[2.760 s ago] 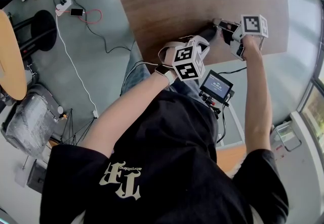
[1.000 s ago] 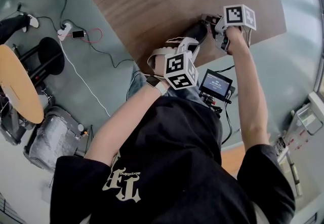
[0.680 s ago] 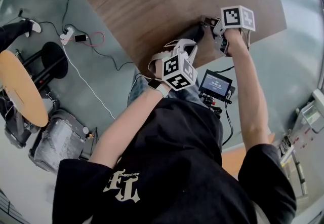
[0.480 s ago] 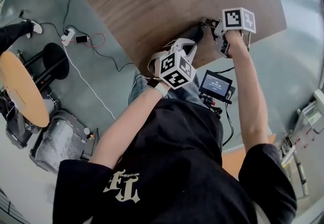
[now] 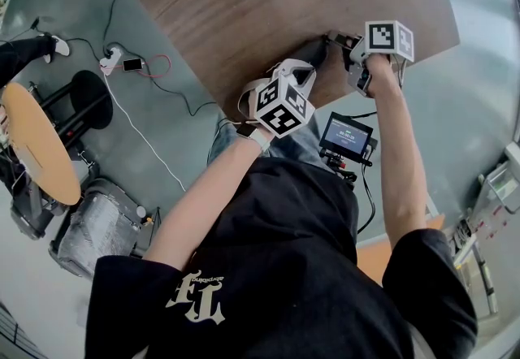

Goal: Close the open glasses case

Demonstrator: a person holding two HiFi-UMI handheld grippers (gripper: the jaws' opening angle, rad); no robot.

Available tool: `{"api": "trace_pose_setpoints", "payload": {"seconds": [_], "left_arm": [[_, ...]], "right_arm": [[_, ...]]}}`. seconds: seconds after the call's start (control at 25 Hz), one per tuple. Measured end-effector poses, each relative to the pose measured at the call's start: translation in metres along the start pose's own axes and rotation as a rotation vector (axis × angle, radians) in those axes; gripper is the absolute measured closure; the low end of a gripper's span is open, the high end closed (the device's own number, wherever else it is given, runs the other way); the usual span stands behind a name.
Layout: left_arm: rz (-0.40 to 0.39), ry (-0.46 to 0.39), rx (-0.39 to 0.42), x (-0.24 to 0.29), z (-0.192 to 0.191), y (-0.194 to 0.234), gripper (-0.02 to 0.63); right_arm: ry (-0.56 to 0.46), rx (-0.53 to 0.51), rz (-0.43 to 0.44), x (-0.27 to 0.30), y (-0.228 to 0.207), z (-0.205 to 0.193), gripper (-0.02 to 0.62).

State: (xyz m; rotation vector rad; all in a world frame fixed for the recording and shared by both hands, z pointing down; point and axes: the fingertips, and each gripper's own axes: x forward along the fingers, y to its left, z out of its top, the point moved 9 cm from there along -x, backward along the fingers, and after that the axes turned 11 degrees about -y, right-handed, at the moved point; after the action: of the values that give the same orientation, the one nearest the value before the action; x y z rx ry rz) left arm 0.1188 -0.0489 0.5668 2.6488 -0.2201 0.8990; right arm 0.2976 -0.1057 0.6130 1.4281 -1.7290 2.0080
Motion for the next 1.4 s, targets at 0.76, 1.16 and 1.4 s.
{"api": "trace_pose_setpoints", "payload": {"seconds": [0.76, 1.16, 1.4], "left_arm": [[-0.019, 0.01, -0.011, 0.002, 0.004, 0.002, 0.601], [-0.024, 0.002, 0.026, 0.005, 0.005, 0.001, 0.601], [-0.074, 0.01, 0.046, -0.003, 0.004, -0.001, 0.6]], "right_arm": [[0.022, 0.069, -0.06, -0.017, -0.015, -0.046, 0.611], [-0.067, 0.104, -0.04, -0.021, -0.019, -0.05, 0.607], [-0.191, 0.088, -0.046, -0.052, -0.011, -0.052, 0.558]]}}
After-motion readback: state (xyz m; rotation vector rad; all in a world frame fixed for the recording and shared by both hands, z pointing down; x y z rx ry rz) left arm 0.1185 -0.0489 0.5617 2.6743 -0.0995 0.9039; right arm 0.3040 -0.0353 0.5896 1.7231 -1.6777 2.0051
